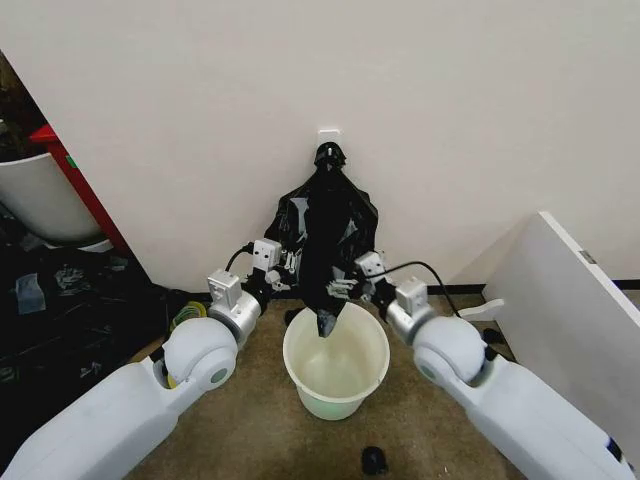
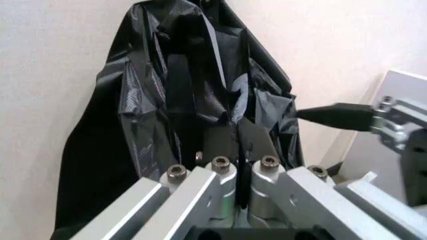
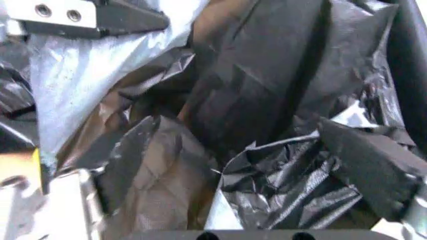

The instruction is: Place the garbage bag over the trash bin.

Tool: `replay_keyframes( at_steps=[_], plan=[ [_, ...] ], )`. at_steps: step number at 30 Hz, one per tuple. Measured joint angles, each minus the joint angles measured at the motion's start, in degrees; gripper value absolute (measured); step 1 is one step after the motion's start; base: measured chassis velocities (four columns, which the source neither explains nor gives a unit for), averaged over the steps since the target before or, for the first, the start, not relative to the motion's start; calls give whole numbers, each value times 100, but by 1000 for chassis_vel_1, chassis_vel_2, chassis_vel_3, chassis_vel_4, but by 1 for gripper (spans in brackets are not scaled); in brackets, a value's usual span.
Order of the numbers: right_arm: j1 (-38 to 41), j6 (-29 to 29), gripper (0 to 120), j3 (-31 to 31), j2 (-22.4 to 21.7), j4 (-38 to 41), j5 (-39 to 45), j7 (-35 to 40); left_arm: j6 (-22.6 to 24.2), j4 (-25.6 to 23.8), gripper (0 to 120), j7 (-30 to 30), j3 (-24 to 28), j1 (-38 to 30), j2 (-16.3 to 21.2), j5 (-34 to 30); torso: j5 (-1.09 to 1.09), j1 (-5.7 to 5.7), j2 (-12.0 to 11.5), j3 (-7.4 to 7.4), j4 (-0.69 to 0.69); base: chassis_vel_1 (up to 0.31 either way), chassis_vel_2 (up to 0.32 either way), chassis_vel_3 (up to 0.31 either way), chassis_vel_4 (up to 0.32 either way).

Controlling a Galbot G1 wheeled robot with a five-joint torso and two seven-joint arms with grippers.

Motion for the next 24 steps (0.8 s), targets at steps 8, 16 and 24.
replay_keyframes(
  at_steps=[8,16,24],
  plan=[
    [117,-447,60,-312,117,-240,-168,204,-32,-73,0,34,-99,125,84,0,1,0,0,0,-2,0,0,0,0],
    [518,-733,32,-629,387,-724,-637,473,-37,-84,0,59,-230,240,70,69,1,0,0,0,0,0,0,0,0],
    [597,-1630,2,-735,402,-677,-454,755,-37,-190,0,47,-353,381,143,52,1,0,0,0,-1,0,0,0,0]
  ],
)
